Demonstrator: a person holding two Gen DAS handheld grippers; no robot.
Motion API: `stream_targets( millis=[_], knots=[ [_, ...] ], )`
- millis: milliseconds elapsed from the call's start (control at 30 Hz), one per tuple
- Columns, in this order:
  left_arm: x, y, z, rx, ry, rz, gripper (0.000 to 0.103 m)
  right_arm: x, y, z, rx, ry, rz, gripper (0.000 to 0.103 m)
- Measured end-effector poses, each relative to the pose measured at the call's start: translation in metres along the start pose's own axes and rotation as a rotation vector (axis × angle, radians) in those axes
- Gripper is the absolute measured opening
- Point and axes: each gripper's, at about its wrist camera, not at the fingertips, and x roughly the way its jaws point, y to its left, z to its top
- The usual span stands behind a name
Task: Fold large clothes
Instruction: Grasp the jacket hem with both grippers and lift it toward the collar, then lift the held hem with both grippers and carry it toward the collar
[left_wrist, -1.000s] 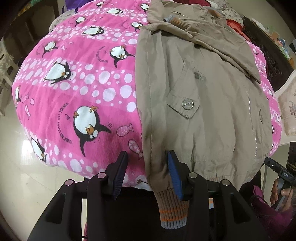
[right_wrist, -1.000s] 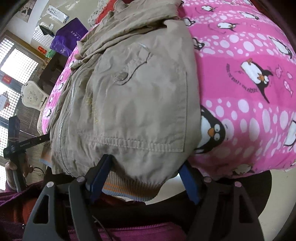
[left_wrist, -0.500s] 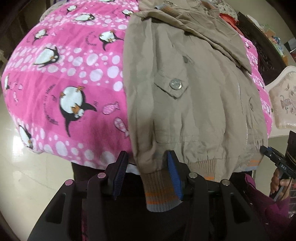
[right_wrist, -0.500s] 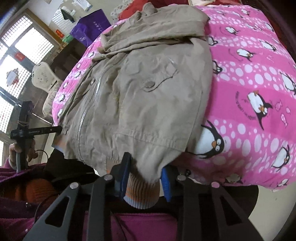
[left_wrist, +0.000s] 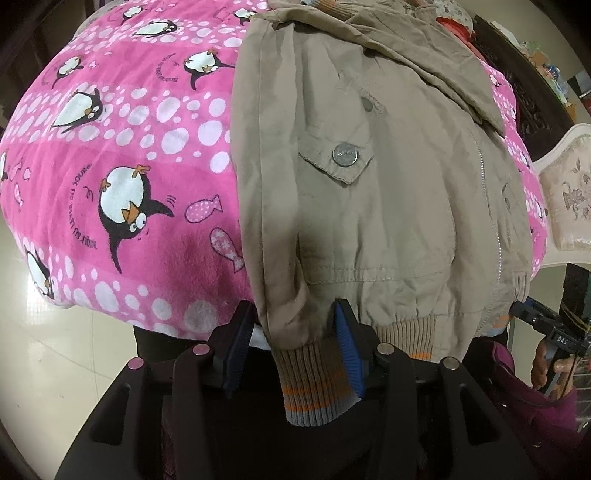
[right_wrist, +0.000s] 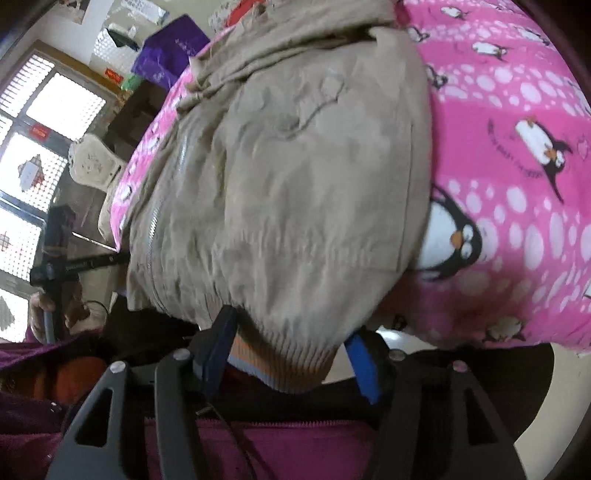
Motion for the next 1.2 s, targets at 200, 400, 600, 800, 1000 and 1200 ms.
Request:
stream_targets(
  millis=[200,400,600,800,1000,1200],
  knots=[
    [-0.001,0.002,-0.005,0.014,-0.005,0.002,0.032,0.000,0.004,-0.004,-0.007,-0.013,0.015,0.040],
    [0.002,0.003,-0.010,0.013,-0.001,-0.035,0.032,-0.015,0.015,-0.008,-0.066,-0.046,0.006,0.033],
    [0.004,0.002,-0.010,0.029,-0.001,-0.040,0.031,-0.004,0.010,-0.003,-0.011,-0.046,-0.001,0.038],
    [-0.009,-0.009,-0.012,0.083,-0.025,-0.093,0.002,-0.011,0.016,-0.003,-0.013,-0.059,0.017,0.019],
    [-0.073,-0.017,0.008,0.110,-0.168,-0.253,0.001,-0.058,0.029,0.011,-0.027,-0.158,0.118,0.015],
    [-0.107,-0.015,0.054,0.091,-0.300,-0.253,0.001,-0.085,0.037,0.050,-0.008,-0.293,0.220,0.015]
  ],
)
